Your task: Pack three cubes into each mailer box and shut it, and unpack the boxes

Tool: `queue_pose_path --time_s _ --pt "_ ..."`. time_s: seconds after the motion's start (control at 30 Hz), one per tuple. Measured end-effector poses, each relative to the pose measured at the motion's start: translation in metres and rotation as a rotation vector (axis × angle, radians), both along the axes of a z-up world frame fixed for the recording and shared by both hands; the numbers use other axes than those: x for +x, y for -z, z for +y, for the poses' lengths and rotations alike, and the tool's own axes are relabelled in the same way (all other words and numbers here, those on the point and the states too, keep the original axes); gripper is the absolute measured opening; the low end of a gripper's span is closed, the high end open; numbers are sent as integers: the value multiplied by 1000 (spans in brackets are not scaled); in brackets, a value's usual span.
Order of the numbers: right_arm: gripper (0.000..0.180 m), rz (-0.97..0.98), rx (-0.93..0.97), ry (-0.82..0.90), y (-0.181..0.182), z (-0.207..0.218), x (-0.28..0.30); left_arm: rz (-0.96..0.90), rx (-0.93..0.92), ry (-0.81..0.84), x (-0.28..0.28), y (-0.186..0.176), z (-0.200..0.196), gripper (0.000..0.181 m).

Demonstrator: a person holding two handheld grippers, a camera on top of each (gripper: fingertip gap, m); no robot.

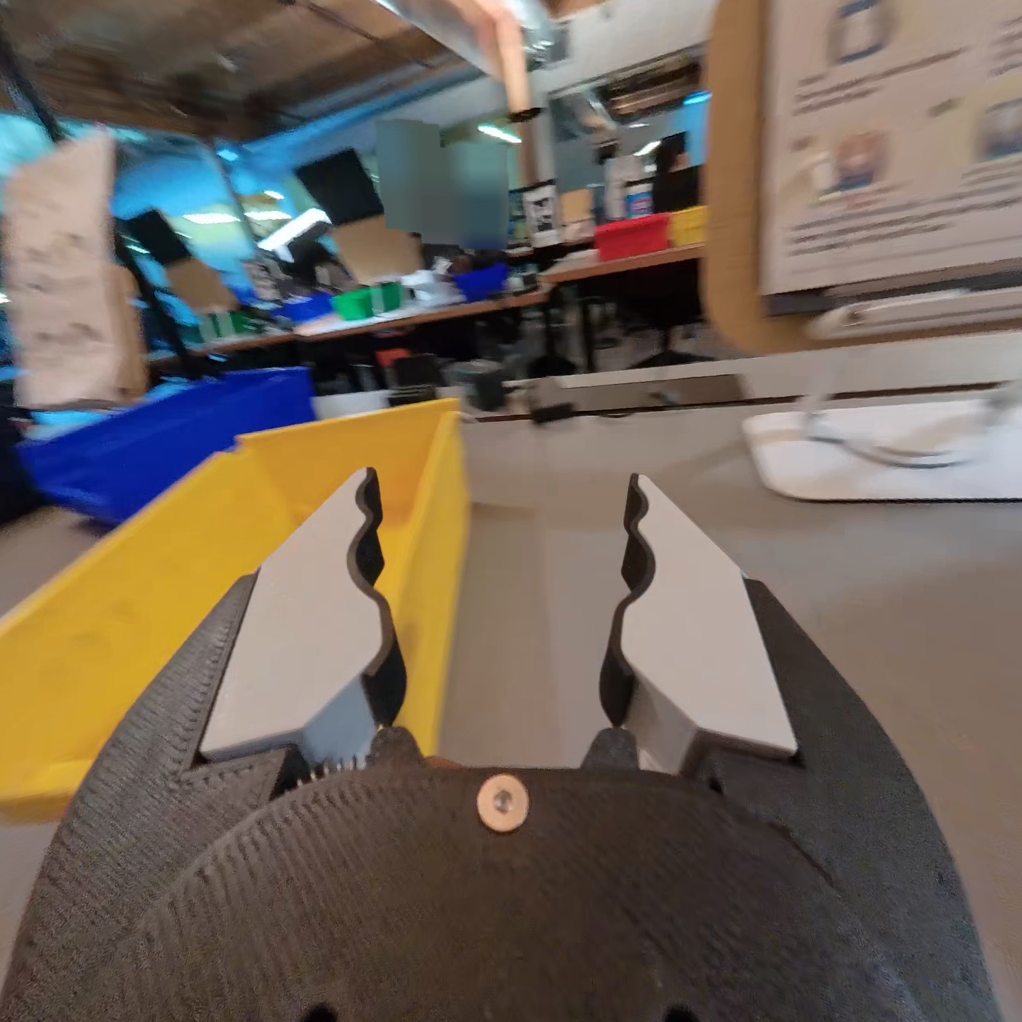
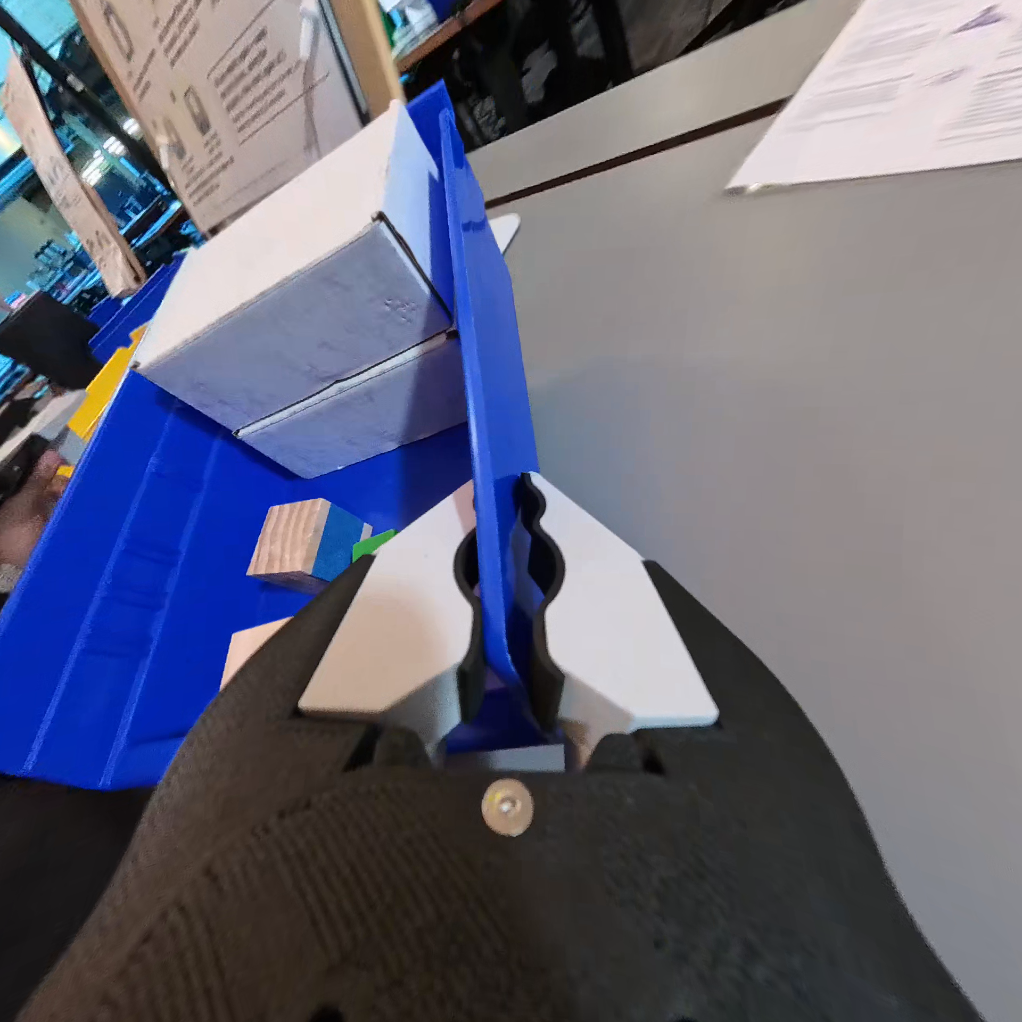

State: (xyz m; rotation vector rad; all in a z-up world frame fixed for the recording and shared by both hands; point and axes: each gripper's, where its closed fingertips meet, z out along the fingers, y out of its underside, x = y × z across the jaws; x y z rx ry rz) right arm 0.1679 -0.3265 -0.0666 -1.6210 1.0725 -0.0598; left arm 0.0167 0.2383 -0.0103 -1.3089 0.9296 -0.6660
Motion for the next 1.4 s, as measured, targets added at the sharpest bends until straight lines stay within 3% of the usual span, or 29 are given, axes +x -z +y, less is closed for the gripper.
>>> queue_pose_path --time_s 0.17,0.27,0.3,0.33,0.37,0.63,0.8,1.1,1.4 --pt "7 25 -12 -109 12 58 -14 152 25 -168 -12 36 73 82" --pt "7 29 -23 -181 15 95 -22 235 -55 -123 -5 62 81 46" --pt "7 34 -22 -206 17 108 -25 244 -56 -75 -2 65 78 17" --pt "7 40 -20 -231 18 120 -28 250 -59 -13 2 68 72 2" --pt "7 46 -18 -255 19 132 -31 239 -67 -3 3 68 72 0" --pt "7 13 -63 -392 17 225 -43 270 -93 23 0 57 77 0" --pt "7 -6 -60 -412 13 259 -46 219 -90 36 -6 47 80 0" --pt "7 -21 -42 -396 7 260 -56 195 -69 47 -10 41 81 0" --pt "7 -14 -71 -340 20 258 -43 144 -25 36 -26 6 92 0"
